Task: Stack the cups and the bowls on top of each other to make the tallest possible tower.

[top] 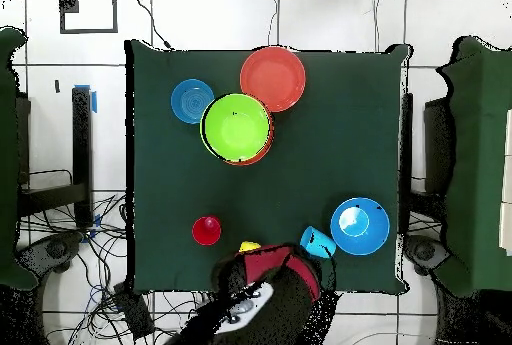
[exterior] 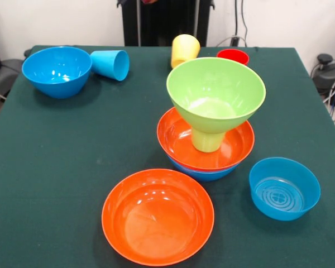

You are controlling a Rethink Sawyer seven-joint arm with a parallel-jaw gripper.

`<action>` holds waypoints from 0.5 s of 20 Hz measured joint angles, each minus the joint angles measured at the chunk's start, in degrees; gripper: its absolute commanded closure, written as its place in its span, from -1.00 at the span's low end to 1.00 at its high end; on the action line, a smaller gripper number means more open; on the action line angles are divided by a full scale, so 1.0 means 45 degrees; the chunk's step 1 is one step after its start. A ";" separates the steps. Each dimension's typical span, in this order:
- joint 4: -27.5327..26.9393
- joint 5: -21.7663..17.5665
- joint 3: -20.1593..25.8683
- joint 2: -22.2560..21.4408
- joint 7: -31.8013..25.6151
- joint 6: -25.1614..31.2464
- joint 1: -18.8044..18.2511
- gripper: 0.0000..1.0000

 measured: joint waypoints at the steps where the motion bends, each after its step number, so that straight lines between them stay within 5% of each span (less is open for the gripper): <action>1: -0.0230 0.0000 -0.0431 0.0375 0.0039 0.0048 0.0396 1.00; 10: -0.1006 0.0011 -0.2523 0.2503 0.0587 -0.0082 0.1064 1.00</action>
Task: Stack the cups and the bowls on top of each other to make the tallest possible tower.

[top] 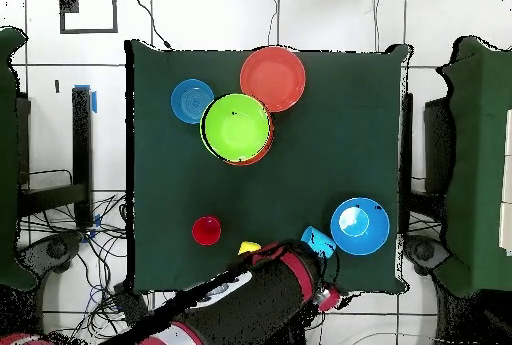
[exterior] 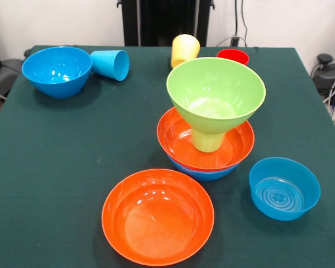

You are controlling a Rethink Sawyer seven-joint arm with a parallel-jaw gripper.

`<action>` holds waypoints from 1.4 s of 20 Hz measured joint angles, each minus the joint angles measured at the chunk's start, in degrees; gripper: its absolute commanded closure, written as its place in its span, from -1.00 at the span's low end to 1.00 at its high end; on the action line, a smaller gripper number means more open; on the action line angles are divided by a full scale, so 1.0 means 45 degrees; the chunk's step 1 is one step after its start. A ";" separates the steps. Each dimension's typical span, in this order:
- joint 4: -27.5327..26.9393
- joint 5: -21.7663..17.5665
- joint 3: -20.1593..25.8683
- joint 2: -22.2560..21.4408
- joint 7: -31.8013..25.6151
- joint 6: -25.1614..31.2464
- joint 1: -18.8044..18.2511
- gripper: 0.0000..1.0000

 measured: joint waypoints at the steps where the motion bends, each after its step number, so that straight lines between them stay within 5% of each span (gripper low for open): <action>1: -0.0007 0.0000 -0.0077 0.0094 0.0045 -0.0032 0.0014 1.00; 11: -0.0046 0.0544 -0.1547 0.2487 0.2027 -0.1650 0.0759 1.00; 23: -0.0051 0.1872 -0.1895 0.3728 0.2661 -0.2174 0.1017 1.00; 24: -0.0051 0.2096 -0.1893 0.3857 0.2661 -0.2174 0.1018 -1.00; 28: -0.0051 0.2352 -0.1891 0.3924 0.2661 -0.2174 0.1015 -1.00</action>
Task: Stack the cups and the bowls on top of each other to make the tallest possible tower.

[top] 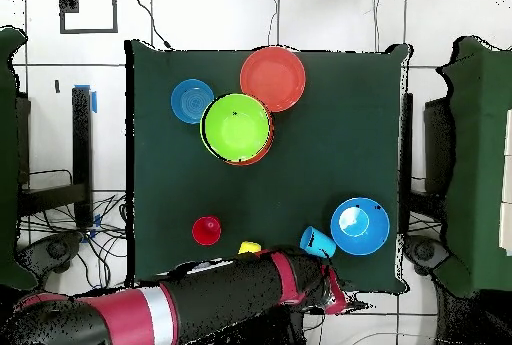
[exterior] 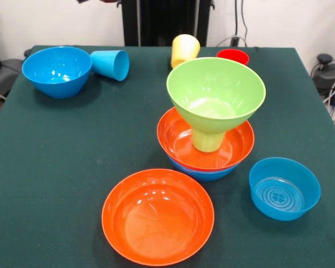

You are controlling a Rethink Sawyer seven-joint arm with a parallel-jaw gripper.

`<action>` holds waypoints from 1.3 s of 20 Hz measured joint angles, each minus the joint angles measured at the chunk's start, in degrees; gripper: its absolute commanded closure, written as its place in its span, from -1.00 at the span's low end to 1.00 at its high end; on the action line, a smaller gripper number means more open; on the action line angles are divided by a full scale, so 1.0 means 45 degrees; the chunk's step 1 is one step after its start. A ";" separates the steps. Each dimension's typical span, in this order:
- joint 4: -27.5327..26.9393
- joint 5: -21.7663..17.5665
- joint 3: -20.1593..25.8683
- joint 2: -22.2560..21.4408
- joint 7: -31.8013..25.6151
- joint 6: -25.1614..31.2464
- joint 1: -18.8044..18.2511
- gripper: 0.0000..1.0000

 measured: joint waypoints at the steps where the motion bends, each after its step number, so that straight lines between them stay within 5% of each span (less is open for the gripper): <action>1: -0.0002 0.0045 -0.0002 0.0001 0.0000 -0.0003 0.0001 -1.00; 26: -0.0002 0.2041 -0.0040 0.0658 0.0000 0.0003 0.0526 -1.00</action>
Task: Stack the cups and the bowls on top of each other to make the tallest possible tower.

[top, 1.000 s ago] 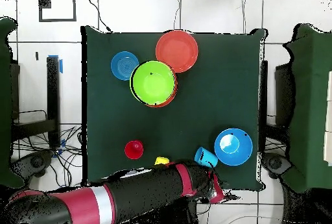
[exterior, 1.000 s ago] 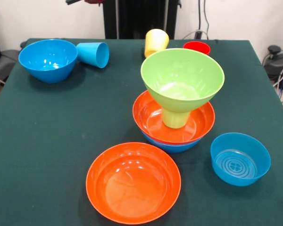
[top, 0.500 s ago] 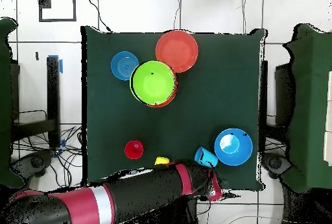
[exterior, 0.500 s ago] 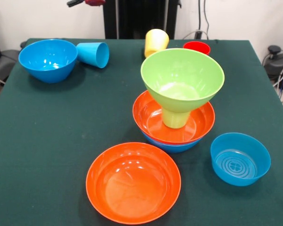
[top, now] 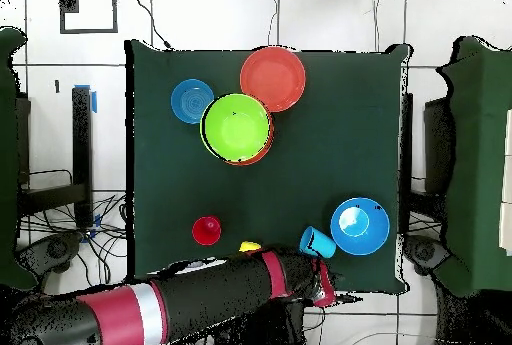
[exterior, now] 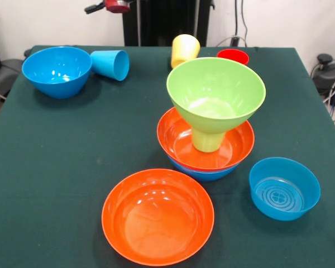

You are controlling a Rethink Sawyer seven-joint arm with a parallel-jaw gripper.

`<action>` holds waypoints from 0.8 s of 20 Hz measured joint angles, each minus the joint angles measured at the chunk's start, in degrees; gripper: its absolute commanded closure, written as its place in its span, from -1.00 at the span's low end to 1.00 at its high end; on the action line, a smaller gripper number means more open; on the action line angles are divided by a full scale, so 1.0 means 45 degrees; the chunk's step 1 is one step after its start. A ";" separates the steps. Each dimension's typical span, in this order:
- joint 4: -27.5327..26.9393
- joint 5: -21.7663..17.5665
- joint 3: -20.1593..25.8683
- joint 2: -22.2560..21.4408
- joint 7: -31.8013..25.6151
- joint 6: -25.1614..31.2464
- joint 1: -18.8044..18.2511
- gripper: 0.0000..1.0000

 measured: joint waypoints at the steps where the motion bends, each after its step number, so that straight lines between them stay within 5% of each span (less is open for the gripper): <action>1: -0.0002 0.0042 -0.0002 0.0025 0.0000 0.0000 0.0026 -1.00; 16: -0.0063 0.1513 -0.0002 0.0663 0.0000 0.0000 0.0995 -1.00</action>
